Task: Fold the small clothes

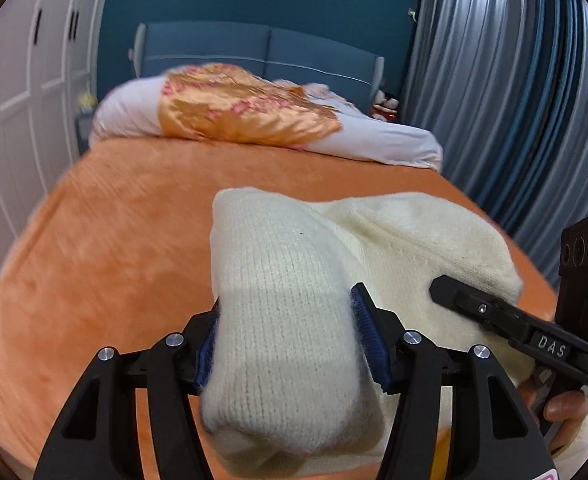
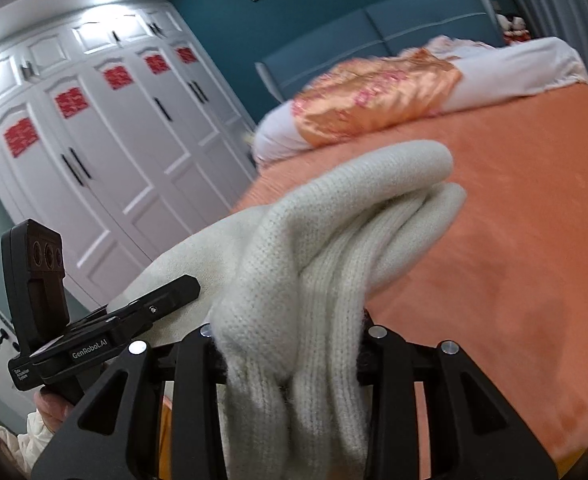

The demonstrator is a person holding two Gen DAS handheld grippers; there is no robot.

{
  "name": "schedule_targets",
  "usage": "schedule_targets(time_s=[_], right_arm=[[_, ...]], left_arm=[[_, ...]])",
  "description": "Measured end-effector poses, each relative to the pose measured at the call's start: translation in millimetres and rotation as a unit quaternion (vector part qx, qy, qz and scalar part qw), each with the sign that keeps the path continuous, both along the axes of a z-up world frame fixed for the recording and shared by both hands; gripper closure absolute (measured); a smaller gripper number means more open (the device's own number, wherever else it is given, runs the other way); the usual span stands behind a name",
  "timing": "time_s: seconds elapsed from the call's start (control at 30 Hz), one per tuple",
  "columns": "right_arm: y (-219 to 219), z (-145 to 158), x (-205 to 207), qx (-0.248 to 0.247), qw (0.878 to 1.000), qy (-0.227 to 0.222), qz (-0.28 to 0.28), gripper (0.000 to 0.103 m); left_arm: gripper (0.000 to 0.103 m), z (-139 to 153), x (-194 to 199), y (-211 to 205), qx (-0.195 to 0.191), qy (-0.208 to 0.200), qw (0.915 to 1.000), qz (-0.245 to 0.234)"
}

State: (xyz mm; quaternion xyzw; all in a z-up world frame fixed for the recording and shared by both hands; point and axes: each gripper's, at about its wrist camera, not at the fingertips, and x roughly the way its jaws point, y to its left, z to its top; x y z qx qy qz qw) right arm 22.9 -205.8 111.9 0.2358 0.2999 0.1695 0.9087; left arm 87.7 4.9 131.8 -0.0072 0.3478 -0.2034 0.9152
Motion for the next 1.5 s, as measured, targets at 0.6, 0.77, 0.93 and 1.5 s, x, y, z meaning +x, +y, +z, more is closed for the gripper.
schedule_targets(time_s=[0.6, 0.77, 0.93, 1.5], right_arm=[[37, -111, 25, -0.163, 0.971, 0.171, -0.04, 0.087], [30, -161, 30, -0.163, 0.954, 0.248, -0.05, 0.098], [36, -133, 16, -0.18, 0.96, 0.209, -0.057, 0.098], [43, -144, -24, -0.198, 0.952, 0.209, -0.102, 0.086]], left_arm=[[0.053, -137, -3, 37, 0.072, 0.148, 0.9817, 0.096], [0.052, -165, 4, 21, 0.117, 0.162, 0.9745, 0.102], [0.051, -167, -2, 18, 0.137, 0.152, 0.9727, 0.109], [0.043, -179, -29, -4, 0.157, 0.153, 0.9688, 0.116]])
